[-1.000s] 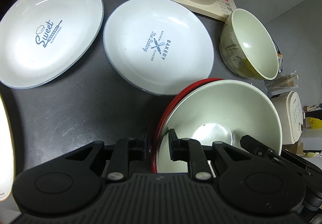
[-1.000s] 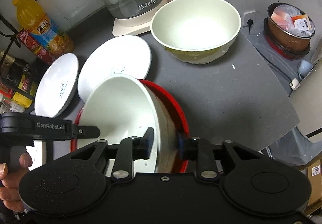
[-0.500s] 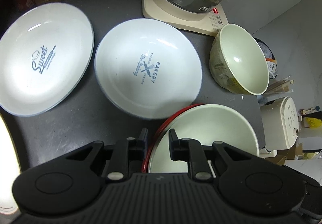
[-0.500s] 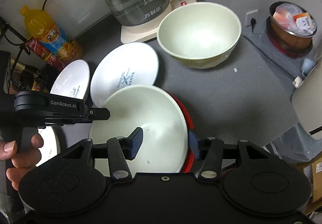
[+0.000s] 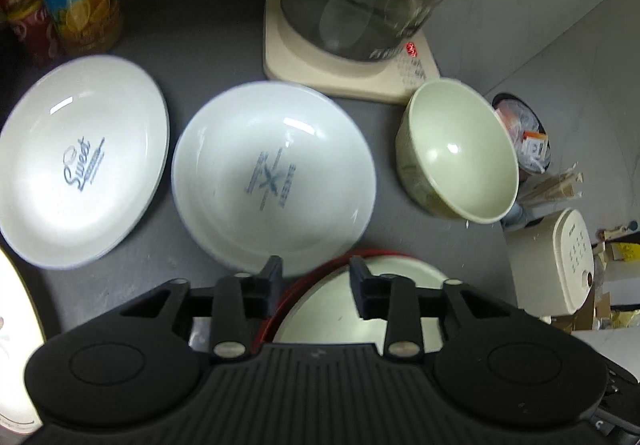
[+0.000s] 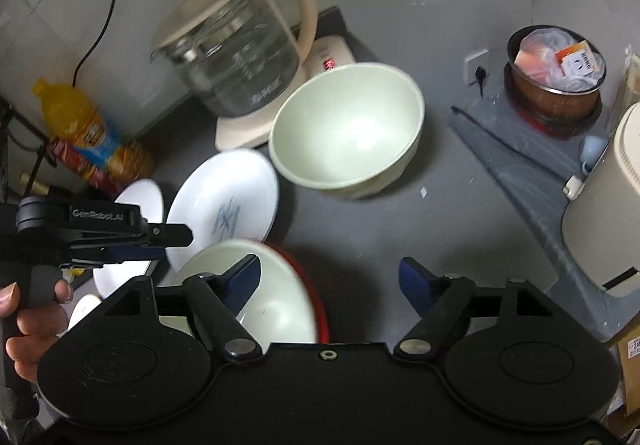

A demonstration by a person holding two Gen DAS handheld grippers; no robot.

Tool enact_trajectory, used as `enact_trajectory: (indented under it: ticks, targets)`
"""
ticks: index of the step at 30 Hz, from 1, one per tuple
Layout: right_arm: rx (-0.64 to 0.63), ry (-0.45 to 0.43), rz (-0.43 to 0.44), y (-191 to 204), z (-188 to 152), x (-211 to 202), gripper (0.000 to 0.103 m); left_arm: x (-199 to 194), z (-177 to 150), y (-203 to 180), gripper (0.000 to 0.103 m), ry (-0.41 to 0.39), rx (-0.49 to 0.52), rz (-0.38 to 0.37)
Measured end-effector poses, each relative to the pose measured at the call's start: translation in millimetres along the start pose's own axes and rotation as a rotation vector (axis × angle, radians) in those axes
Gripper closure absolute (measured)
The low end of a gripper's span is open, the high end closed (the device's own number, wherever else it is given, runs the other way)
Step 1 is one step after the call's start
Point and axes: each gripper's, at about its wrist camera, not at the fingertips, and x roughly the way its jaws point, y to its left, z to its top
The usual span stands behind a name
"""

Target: Organize plates and bowls

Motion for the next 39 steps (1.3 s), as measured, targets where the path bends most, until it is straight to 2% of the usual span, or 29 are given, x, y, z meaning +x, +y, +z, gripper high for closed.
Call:
enact_trajectory:
  ticks: [2,7,14,18,24,27,31,34,36,37,38,39]
  targets:
    - [0.011,-0.014,-0.003,-6.5,5.8,2.1,0.026,-1.4,4.3,-5.7,0.060,-0.014,0.003,0.002]
    - [0.020,-0.052,-0.002,-22.9,22.2,9.1,0.026,3.3,16.0,-22.9,0.060,-0.029,0.012,0.009]
    - [0.067,-0.061,0.004,-47.6,37.4,25.2,0.027,20.7,30.6,-50.7,0.060,-0.045,0.029,0.000]
    - [0.093,-0.051,0.009,-58.5,44.0,39.1,0.031,34.7,43.4,-61.3,0.060,-0.053,0.047,-0.022]
    - [0.123,-0.036,0.010,-69.7,52.2,64.2,0.039,60.5,57.5,-70.5,0.060,-0.044,0.041,-0.009]
    - [0.134,-0.030,0.010,-72.4,55.9,76.8,0.039,72.2,61.6,-73.6,0.060,-0.049,0.058,-0.032]
    - [0.159,-0.012,0.011,-72.7,59.2,90.2,0.043,86.1,64.5,-73.3,0.060,-0.054,0.059,0.000]
    - [0.163,-0.002,0.008,-71.0,59.9,98.2,0.047,97.6,68.0,-69.7,0.061,-0.020,0.027,0.004]
    - [0.173,0.017,0.002,-71.9,60.1,104.7,0.065,100.5,68.4,-70.9,0.063,-0.027,0.034,-0.001]
    - [0.192,0.026,0.008,-73.7,60.3,107.2,0.067,102.6,68.3,-71.8,0.064,-0.025,0.040,-0.002]
    - [0.217,0.027,0.031,-76.1,60.1,108.2,0.074,104.2,68.1,-72.4,0.065,-0.023,0.041,-0.004]
    - [0.227,0.029,0.039,-76.6,60.3,108.7,0.074,104.5,67.6,-72.5,0.066,-0.031,0.037,-0.001]
